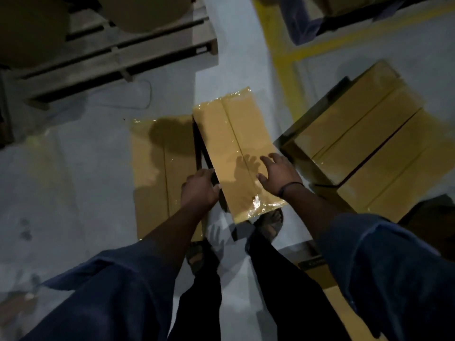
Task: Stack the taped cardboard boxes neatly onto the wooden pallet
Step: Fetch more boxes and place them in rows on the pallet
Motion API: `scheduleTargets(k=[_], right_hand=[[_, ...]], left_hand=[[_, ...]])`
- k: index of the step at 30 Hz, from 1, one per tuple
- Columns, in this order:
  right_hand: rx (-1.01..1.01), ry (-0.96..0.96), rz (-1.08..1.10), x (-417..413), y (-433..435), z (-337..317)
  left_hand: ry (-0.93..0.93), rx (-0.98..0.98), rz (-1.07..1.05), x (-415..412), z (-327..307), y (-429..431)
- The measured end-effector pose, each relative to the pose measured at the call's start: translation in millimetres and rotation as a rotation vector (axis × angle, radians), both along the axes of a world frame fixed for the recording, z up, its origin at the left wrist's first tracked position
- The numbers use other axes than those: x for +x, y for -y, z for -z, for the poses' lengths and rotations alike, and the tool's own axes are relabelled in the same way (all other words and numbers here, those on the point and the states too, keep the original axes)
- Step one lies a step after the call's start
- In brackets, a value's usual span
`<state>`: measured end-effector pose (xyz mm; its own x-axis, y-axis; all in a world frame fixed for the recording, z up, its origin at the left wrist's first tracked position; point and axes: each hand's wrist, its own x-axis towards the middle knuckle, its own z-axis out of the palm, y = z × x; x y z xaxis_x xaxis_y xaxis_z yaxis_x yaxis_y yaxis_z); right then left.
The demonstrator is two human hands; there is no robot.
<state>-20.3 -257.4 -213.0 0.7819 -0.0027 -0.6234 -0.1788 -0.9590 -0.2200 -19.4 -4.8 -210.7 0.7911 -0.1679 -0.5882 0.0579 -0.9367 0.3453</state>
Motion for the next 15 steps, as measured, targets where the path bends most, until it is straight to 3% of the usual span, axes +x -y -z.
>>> scheduleTargets(k=[8, 15], right_hand=[[-0.073, -0.023, -0.085, 66, 23, 160], [0.011, 0.015, -0.068, 61, 40, 229]], left_hand=[[-0.063, 0.003, -0.107, 37, 157, 54], [-0.093, -0.199, -0.326, 42, 222, 67]])
